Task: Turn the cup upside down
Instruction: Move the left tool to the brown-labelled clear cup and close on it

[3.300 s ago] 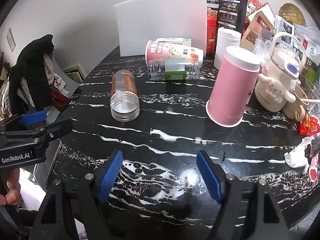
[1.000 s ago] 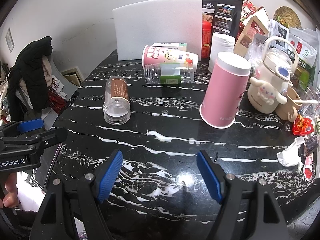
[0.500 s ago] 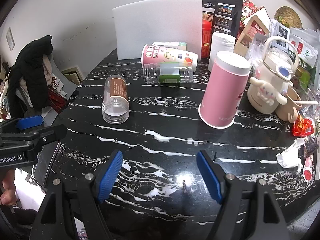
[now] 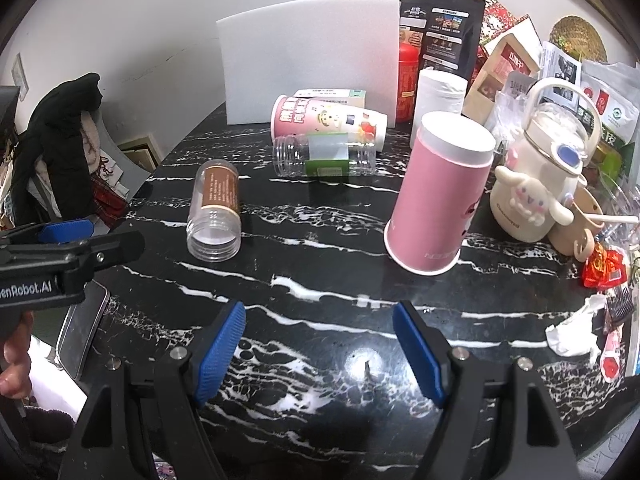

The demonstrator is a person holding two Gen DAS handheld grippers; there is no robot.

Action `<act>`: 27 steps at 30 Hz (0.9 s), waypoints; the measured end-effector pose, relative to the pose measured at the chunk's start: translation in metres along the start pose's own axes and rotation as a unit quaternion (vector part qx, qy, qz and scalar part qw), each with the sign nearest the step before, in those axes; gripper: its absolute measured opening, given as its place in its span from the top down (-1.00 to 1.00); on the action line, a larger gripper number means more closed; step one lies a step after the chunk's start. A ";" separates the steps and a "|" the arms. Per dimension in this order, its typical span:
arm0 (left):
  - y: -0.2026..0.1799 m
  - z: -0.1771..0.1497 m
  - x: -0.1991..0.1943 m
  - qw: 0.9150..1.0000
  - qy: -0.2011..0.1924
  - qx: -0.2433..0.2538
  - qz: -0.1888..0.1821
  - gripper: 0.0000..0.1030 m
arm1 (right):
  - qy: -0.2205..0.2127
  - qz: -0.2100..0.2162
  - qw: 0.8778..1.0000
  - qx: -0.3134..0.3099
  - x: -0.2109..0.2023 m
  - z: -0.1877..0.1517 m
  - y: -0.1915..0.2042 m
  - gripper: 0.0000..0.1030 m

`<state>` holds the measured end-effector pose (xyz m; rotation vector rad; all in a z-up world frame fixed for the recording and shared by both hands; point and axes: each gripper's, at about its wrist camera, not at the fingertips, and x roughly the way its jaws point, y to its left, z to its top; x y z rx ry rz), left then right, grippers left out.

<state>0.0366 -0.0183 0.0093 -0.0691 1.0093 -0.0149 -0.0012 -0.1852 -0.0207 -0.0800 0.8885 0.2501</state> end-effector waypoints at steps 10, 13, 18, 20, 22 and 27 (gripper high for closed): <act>-0.003 0.034 0.046 1.000 0.019 -0.006 0.016 -0.75 | 0.009 0.001 1.000 0.003 0.022 0.015 -0.013 -0.49; 0.000 0.042 0.060 0.999 0.024 -0.016 0.014 -0.75 | 0.012 0.006 1.000 -0.001 0.029 0.021 -0.012 -0.49; 0.004 0.057 0.081 0.999 0.029 -0.030 0.012 -0.75 | 0.016 0.016 1.000 -0.012 0.038 0.029 -0.005 -0.49; 0.007 0.064 0.091 0.999 0.033 -0.035 0.015 -0.75 | 0.019 0.020 0.999 -0.018 0.044 0.032 -0.002 -0.49; 0.010 0.069 0.100 0.998 0.037 -0.043 0.020 -0.75 | 0.021 0.022 0.999 -0.022 0.049 0.035 0.003 -0.49; 0.019 0.077 0.120 0.997 0.049 -0.058 0.030 -0.75 | 0.029 0.025 0.999 -0.029 0.062 0.041 0.009 -0.49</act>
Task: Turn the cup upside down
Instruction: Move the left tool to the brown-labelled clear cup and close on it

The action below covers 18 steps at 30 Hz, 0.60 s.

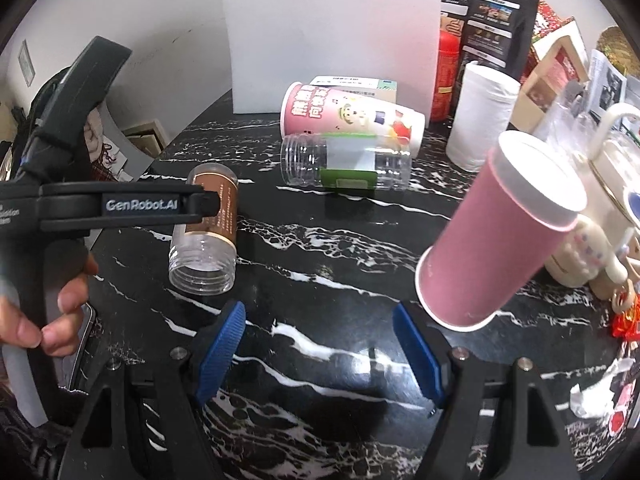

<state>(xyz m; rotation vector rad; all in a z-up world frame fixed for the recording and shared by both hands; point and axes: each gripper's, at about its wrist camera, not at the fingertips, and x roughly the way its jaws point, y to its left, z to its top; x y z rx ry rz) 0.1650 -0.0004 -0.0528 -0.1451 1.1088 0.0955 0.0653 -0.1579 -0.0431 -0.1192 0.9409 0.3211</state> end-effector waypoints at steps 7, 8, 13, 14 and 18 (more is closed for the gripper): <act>0.002 0.004 0.019 1.000 0.012 -0.001 0.003 -0.73 | 0.010 0.000 1.000 0.002 0.013 0.005 -0.002 -0.49; 0.001 0.005 0.021 1.000 0.015 0.000 -0.001 -0.73 | 0.011 0.000 1.000 0.003 0.015 0.005 -0.002 -0.49; -0.005 0.009 0.028 1.000 0.024 0.008 -0.009 -0.65 | 0.021 -0.001 1.000 0.009 0.023 0.004 -0.005 -0.49; -0.007 0.010 0.030 1.000 0.026 0.010 -0.010 -0.63 | 0.022 -0.002 1.000 0.009 0.024 0.004 -0.006 -0.49; -0.014 0.012 0.041 0.999 0.045 0.020 -0.004 -0.42 | 0.025 -0.002 1.000 0.013 0.026 0.004 -0.008 -0.49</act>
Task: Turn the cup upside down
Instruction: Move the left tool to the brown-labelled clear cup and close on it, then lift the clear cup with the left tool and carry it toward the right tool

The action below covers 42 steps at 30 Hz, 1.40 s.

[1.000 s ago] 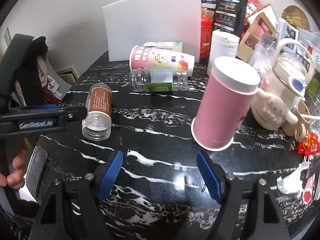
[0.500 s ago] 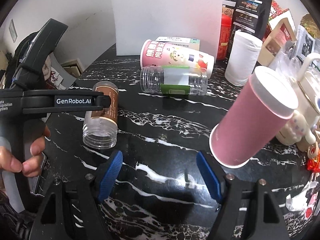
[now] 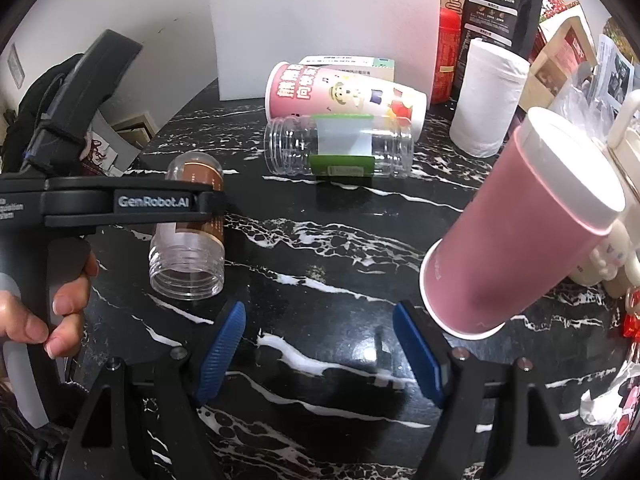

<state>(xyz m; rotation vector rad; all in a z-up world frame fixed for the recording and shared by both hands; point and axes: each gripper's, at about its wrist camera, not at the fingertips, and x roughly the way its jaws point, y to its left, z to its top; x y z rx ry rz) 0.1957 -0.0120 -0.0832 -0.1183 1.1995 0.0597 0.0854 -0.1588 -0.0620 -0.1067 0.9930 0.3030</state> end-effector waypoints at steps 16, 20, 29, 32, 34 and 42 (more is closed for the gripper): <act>-0.004 -0.022 -0.025 1.000 -0.008 0.018 -0.006 -0.23 | -0.008 0.005 1.000 0.007 -0.017 -0.011 -0.001 -0.49; -0.010 -0.037 -0.046 0.999 -0.021 0.032 -0.011 -0.21 | -0.018 0.005 1.000 0.009 -0.033 -0.020 0.001 -0.49; -0.028 -0.071 -0.097 0.996 -0.040 0.083 -0.013 -0.20 | -0.050 0.003 0.999 0.019 -0.074 -0.045 -0.002 -0.49; -0.032 -0.082 -0.112 0.994 -0.045 0.096 -0.016 -0.20 | -0.059 0.002 0.998 0.022 -0.085 -0.054 -0.003 -0.49; -0.035 -0.092 -0.120 0.993 -0.047 0.103 -0.016 -0.20 | -0.062 0.002 0.998 0.023 -0.092 -0.060 -0.003 -0.49; -0.047 -0.129 -0.122 0.993 -0.022 0.109 -0.033 -0.21 | -0.063 -0.001 0.998 0.024 -0.105 -0.081 -0.003 -0.49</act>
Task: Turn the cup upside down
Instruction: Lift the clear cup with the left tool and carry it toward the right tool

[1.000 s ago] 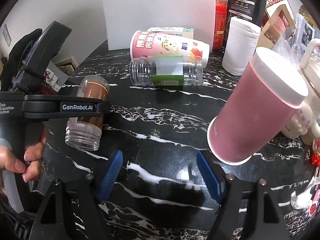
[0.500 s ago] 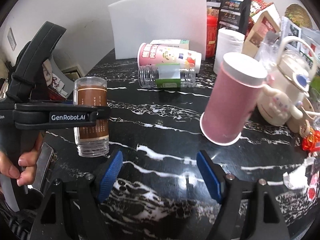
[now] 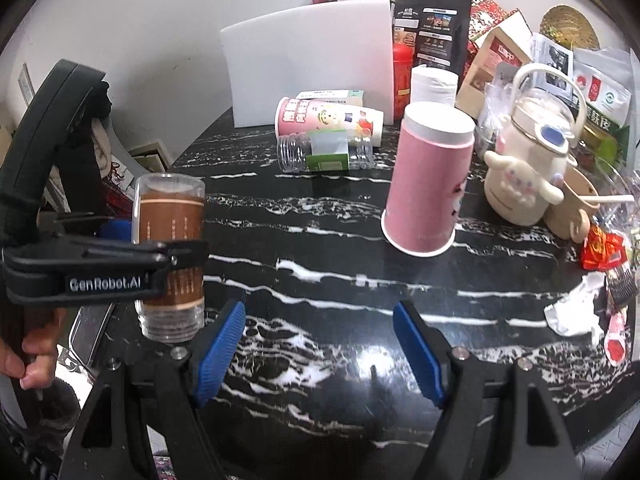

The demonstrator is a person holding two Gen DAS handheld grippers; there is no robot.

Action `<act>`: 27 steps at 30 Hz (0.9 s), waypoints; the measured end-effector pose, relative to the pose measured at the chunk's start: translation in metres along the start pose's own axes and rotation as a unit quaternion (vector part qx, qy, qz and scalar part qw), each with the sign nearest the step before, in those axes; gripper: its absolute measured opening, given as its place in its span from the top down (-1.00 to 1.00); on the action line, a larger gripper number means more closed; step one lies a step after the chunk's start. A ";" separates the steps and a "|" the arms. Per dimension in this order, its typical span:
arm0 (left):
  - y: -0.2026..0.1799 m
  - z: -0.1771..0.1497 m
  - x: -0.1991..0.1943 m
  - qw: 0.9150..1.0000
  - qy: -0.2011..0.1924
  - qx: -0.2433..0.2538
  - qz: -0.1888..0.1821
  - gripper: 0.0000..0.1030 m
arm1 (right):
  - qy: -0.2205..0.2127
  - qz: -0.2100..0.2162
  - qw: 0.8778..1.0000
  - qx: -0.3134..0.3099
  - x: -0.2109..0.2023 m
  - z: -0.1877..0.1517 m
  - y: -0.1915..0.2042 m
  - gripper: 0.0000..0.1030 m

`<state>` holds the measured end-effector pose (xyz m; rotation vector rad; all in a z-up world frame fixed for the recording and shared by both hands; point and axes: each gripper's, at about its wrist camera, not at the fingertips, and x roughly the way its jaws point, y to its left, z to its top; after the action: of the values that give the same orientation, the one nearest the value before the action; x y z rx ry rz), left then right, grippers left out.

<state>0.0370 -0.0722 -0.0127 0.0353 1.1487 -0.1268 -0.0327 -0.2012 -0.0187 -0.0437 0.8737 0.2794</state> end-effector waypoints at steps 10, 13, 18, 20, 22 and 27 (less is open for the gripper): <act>-0.011 -0.013 0.031 0.998 0.043 -0.010 -0.033 -0.21 | 0.016 -0.013 1.000 0.020 0.001 -0.018 -0.016 -0.49; -0.012 -0.010 0.038 0.998 0.047 -0.012 -0.034 -0.21 | 0.019 -0.016 0.999 0.023 0.003 -0.018 -0.019 -0.49; -0.014 -0.004 0.049 0.998 0.045 -0.013 -0.036 -0.21 | 0.027 -0.018 0.999 0.025 0.011 -0.016 -0.021 -0.49; -0.014 -0.002 0.053 0.998 0.043 -0.011 -0.032 -0.21 | 0.031 -0.019 0.999 0.026 0.015 -0.015 -0.022 -0.49; -0.014 0.000 0.057 0.998 0.045 -0.011 -0.031 -0.21 | 0.034 -0.020 0.999 0.026 0.019 -0.014 -0.023 -0.49; -0.014 0.001 0.064 0.999 0.043 -0.009 -0.031 -0.21 | 0.040 -0.020 0.999 0.026 0.026 -0.012 -0.023 -0.49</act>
<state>0.0622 -0.0917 -0.0702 -0.0116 1.2369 -0.1707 -0.0198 -0.2197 -0.0475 -0.0244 0.9590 0.2178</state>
